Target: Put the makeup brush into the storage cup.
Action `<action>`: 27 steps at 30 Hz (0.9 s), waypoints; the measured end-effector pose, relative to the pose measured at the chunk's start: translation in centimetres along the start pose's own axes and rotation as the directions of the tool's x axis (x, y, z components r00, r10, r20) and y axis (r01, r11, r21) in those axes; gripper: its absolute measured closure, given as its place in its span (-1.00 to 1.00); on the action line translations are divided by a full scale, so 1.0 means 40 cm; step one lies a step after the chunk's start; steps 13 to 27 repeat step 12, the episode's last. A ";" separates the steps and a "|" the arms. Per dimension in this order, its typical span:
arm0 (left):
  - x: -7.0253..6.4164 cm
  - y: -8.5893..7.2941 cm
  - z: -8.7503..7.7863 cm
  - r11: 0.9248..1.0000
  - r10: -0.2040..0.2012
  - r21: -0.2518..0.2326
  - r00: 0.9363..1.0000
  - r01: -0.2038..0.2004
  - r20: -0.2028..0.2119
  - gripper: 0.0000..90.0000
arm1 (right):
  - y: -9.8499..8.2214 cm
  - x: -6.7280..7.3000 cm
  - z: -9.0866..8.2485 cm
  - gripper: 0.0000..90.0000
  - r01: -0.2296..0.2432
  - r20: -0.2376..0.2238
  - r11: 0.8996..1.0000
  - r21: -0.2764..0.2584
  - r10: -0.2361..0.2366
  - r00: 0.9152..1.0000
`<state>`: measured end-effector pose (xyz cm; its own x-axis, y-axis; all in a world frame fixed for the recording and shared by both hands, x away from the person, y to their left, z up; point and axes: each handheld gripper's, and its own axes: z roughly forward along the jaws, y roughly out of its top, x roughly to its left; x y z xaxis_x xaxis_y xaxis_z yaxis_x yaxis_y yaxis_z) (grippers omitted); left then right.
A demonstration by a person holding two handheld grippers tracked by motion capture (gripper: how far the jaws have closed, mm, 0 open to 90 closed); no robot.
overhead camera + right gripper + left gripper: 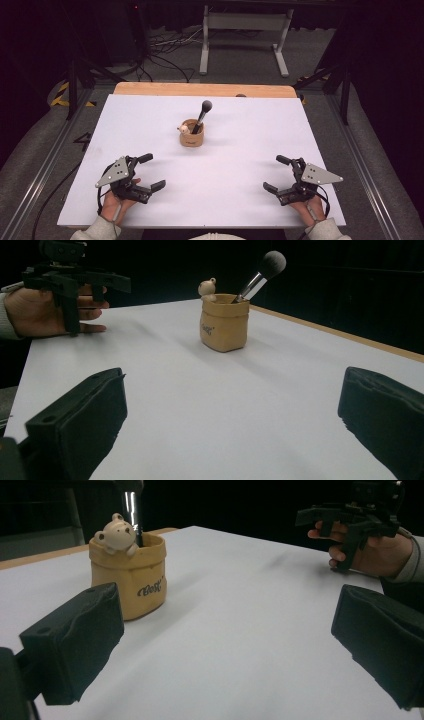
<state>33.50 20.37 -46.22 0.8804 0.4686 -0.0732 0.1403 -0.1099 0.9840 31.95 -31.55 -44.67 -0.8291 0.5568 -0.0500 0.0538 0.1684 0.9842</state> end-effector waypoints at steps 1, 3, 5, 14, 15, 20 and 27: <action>0.001 -0.002 0.002 1.000 0.001 0.003 1.000 -0.001 0.001 -0.98 | 0.000 0.000 0.001 -1.00 0.000 -0.001 1.000 0.000 0.000 1.000; 0.004 -0.003 0.003 1.000 0.009 0.008 1.000 -0.009 0.004 -0.98 | 0.000 0.001 0.001 -1.00 0.001 -0.002 1.000 0.000 -0.001 1.000; 0.001 -0.004 0.004 1.000 0.001 0.006 1.000 -0.001 0.008 -0.99 | -0.001 0.000 0.000 -1.00 0.001 -0.003 1.000 -0.002 -0.001 1.000; -0.002 -0.003 0.008 1.000 -0.003 -0.013 0.999 0.003 0.035 -0.99 | 0.000 0.000 0.000 -1.00 -0.005 0.000 1.000 -0.003 0.005 1.000; -0.002 -0.003 0.008 1.000 -0.003 -0.013 0.999 0.003 0.035 -0.99 | 0.000 0.000 0.000 -1.00 -0.005 0.000 1.000 -0.003 0.005 1.000; -0.002 -0.003 0.008 1.000 -0.003 -0.013 0.999 0.003 0.035 -0.99 | 0.000 0.000 0.000 -1.00 -0.005 0.000 1.000 -0.003 0.005 1.000; -0.002 -0.003 0.008 1.000 -0.003 -0.013 0.999 0.003 0.035 -0.99 | 0.000 0.000 0.000 -1.00 -0.005 0.000 1.000 -0.003 0.005 1.000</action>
